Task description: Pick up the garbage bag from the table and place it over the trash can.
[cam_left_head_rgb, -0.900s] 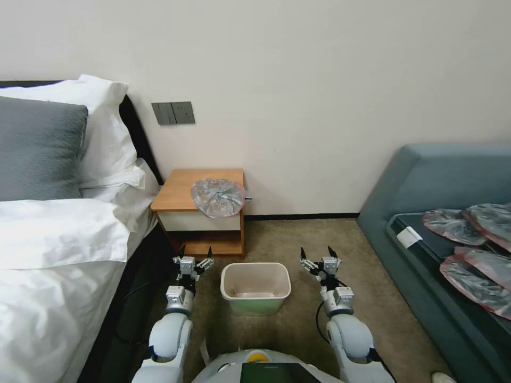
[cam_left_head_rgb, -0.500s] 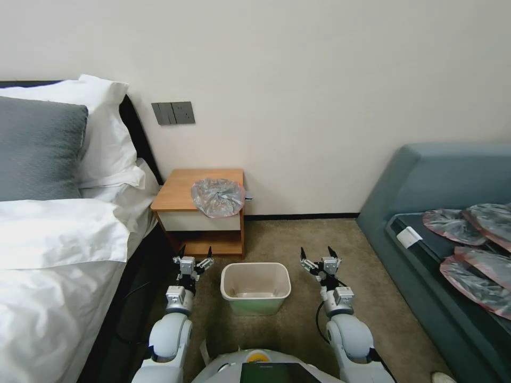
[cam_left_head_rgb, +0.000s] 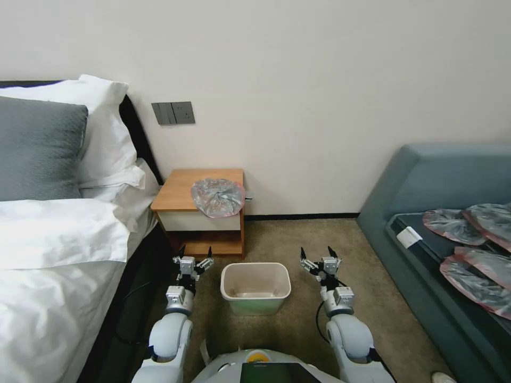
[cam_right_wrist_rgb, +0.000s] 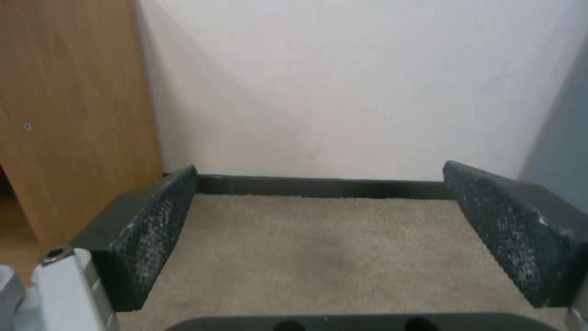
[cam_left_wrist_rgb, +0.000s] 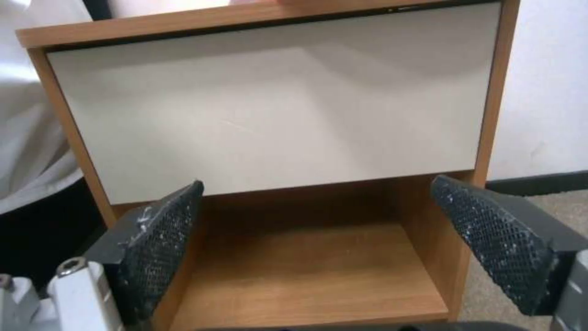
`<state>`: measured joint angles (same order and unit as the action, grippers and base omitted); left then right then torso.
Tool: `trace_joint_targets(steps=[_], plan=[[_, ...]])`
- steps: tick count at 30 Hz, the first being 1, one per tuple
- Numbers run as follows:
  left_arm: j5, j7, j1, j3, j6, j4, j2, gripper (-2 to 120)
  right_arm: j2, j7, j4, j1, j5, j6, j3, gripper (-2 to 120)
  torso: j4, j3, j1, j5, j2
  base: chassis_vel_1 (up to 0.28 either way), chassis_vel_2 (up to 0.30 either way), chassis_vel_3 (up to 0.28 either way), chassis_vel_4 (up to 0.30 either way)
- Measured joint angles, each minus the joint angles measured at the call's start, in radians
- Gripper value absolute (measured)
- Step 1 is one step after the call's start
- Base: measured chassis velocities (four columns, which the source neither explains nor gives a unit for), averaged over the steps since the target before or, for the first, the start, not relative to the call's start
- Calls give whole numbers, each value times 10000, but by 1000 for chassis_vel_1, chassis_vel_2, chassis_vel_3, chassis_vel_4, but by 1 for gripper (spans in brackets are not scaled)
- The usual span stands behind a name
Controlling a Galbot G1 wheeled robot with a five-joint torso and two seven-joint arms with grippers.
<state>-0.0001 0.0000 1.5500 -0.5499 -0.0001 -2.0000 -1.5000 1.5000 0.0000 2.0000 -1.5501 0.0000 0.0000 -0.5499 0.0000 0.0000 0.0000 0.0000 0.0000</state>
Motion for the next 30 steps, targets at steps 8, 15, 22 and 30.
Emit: trace_joint_targets(steps=[8, 15, 22, 30], plan=[[-401, -78, 141, -217, -131, -138, 192, 96, -55, 64, 417, -406, -80, 106, 109, 100, 0, 0, 0, -2, 0, 0, 0, 0, 0], [-2475, -595, 901, -1448, -1016, -908, 1183, 97, -433, 481, 2320, -2341, -361, 610, 768, 100, -4, -1, -1, -8, 1, 0, 0, 0, 0], [-3492, -641, 1258, -1294, -658, -1092, 1493, 98, -698, 551, 2258, -2089, -79, 725, 859, 100, -3, -2, 0, 0, 0, 0, 0, 0, 0], [-3313, -717, 1766, -512, -358, -1052, 1533, 98, -1295, 438, 1340, -693, -1065, 1943, 624, 100, 1, -1, 0, 3, 1, 0, 0, 0, 0]])
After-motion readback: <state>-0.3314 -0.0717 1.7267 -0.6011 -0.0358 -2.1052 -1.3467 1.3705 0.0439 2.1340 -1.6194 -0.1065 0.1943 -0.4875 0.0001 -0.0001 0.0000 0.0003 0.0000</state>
